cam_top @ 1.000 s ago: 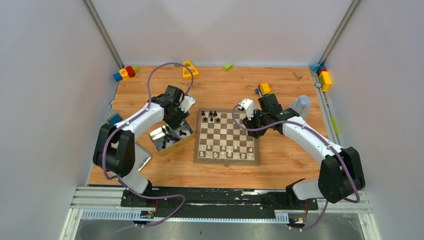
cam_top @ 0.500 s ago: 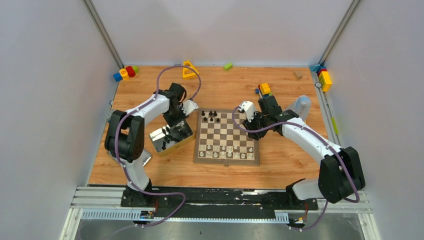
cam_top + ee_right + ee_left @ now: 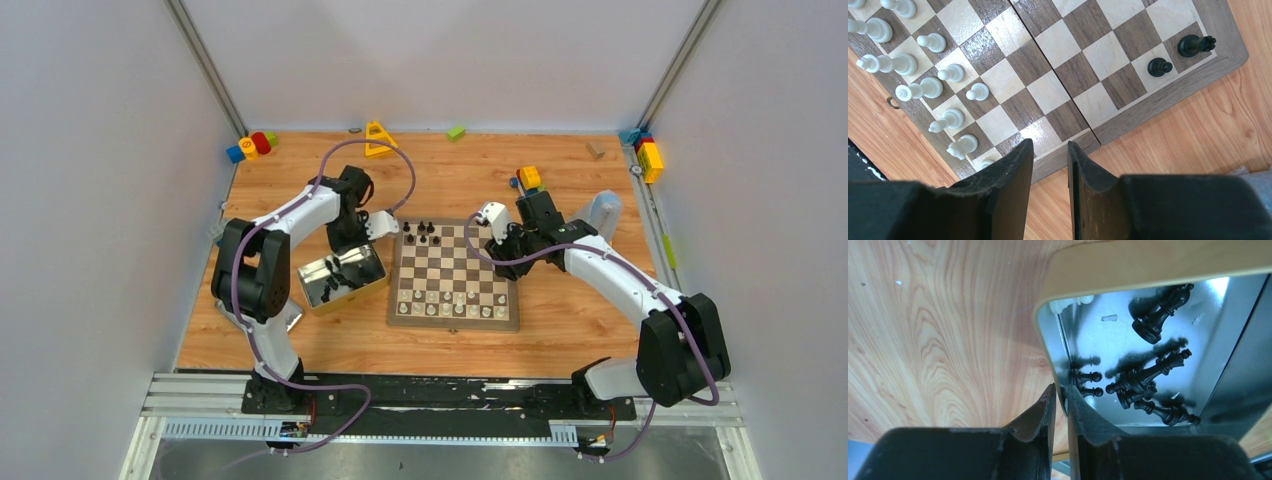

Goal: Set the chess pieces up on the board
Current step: Adjust the storage box at the center of the board.

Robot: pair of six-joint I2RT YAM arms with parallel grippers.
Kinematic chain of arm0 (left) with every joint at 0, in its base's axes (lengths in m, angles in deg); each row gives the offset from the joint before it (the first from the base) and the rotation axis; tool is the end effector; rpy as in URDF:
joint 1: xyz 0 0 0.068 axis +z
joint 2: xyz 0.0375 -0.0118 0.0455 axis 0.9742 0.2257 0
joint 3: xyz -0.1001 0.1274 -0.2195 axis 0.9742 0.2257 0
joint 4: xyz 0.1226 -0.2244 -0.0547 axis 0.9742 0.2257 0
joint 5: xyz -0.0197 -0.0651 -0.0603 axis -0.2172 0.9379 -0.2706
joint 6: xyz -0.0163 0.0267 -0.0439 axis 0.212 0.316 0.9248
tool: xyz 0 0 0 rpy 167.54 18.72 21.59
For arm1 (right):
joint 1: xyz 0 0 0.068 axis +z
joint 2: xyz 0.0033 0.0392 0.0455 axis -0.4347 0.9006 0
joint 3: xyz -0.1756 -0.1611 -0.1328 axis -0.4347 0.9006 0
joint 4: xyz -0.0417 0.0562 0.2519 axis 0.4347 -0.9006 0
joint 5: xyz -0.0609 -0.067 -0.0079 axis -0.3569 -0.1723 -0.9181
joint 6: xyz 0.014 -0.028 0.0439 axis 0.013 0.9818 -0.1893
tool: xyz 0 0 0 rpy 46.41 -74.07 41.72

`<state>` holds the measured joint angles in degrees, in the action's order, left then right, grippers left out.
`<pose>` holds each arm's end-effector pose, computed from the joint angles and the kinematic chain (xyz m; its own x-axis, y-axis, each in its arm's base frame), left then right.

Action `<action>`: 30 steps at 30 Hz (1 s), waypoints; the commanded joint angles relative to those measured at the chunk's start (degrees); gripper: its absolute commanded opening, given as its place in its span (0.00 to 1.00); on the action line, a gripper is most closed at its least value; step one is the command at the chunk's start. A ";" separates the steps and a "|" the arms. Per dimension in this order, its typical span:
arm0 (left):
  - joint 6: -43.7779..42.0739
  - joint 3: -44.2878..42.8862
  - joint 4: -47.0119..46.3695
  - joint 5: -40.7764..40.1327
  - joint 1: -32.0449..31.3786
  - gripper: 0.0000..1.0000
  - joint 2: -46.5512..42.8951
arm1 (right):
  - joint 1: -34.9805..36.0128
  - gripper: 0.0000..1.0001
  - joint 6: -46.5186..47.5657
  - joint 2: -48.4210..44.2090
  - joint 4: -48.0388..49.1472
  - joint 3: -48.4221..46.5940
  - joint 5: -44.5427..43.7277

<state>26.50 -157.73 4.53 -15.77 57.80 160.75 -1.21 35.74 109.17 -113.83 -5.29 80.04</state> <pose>0.3255 -0.1133 0.1930 -0.3384 0.9362 -0.0947 0.9317 0.3475 0.1057 0.2403 0.1222 0.2307 -0.4718 -0.6830 -0.5576 -0.8343 0.5503 0.0319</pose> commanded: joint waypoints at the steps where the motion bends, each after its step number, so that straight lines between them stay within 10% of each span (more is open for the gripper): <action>1: -8.15 -1.78 1.80 -2.46 -0.62 0.21 1.83 | -0.25 0.32 -0.39 -0.43 1.64 0.05 0.48; 15: -13.35 -3.29 2.29 -7.55 -3.58 0.15 3.46 | -0.32 0.32 -0.47 0.00 1.69 0.15 -0.27; 30: 14.34 4.45 -11.54 -0.54 -0.64 0.55 -12.63 | -0.32 0.32 -0.46 0.36 1.77 0.16 0.53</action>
<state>27.16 -157.25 -2.73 -21.06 56.25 154.39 -1.21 35.74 109.58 -113.81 -5.22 79.99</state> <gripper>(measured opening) 0.529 0.323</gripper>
